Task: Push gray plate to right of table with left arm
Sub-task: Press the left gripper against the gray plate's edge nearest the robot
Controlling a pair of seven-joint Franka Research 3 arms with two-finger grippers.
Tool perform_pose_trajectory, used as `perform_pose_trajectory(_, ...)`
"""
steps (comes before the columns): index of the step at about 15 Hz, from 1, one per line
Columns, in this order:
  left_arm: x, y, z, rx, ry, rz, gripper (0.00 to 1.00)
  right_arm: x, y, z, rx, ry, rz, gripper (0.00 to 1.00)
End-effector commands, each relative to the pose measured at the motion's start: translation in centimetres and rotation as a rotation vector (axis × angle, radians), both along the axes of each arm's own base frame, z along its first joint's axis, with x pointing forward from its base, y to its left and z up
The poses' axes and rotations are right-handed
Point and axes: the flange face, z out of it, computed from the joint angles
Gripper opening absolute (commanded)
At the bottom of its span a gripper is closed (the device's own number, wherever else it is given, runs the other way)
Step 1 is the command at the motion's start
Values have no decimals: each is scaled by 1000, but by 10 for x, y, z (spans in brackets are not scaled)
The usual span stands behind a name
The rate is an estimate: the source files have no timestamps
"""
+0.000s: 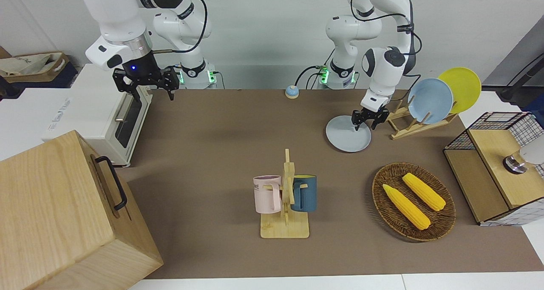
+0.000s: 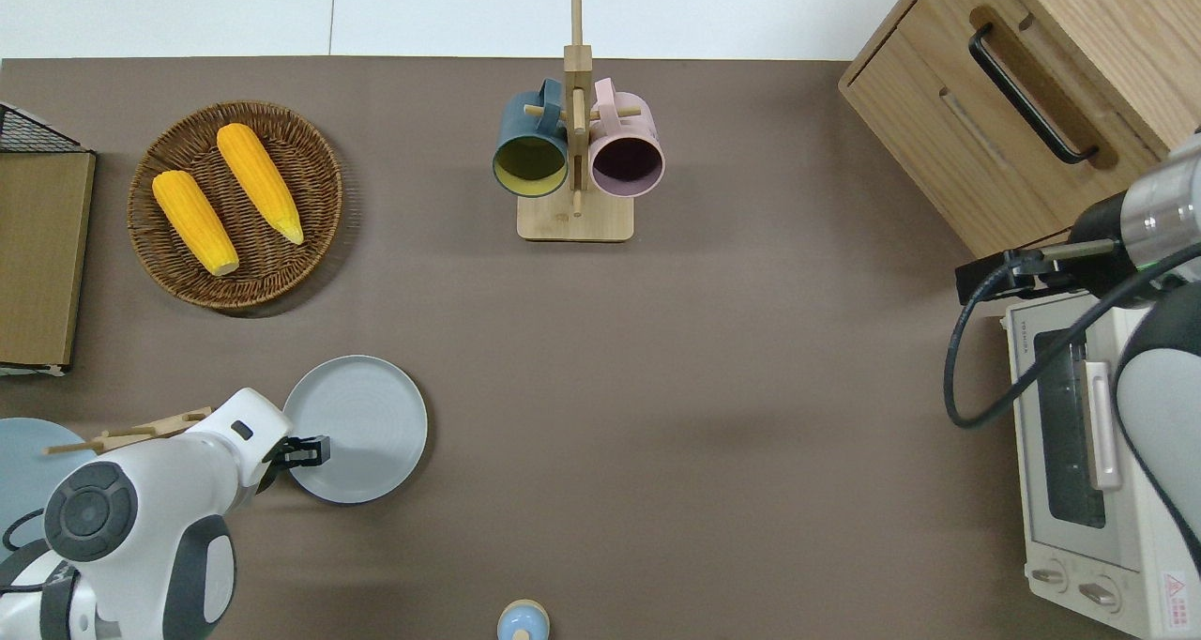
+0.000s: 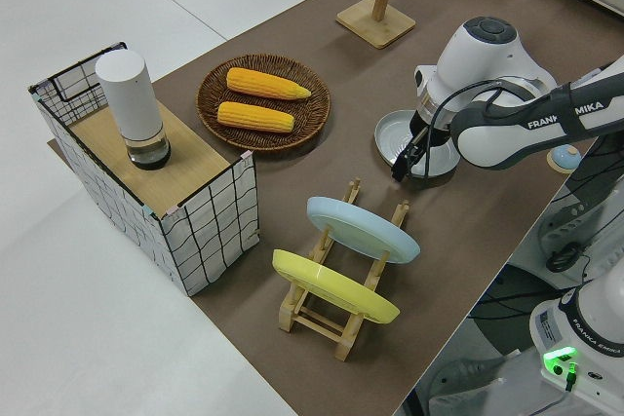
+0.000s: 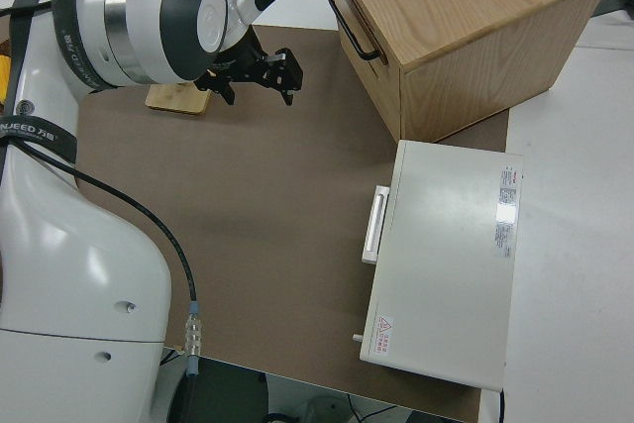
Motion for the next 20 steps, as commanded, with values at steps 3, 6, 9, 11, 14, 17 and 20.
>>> perform_pose_trajectory(3, -1, 8, -8, 2, -10, 8, 17, -3, 0, 3, 6, 4, -6, 983)
perform_pose_trajectory(6, -1, 7, -8, 3, -10, 6, 0, -3, 0, 3, 6, 4, -4, 983)
perform_pose_trajectory(9, 0, 6, -9, 2, -7, 6, 0, -3, 0, 3, 6, 4, -4, 983)
perform_pose_trajectory(11, -1, 3, -10, 1, -3, 11, 0, -3, 0, 3, 6, 4, -4, 983)
perform_pose_trajectory(14, 0, -12, -15, -2, 8, 26, 0, -3, 0, 3, 6, 4, -4, 983)
perform_pose_trajectory(17, -2, -48, -18, -11, 15, 50, 0, -3, 0, 3, 6, 4, -4, 983)
perform_pose_trajectory(20, -4, -84, -24, -19, 21, 66, 0, -3, 0, 3, 6, 4, -4, 983)
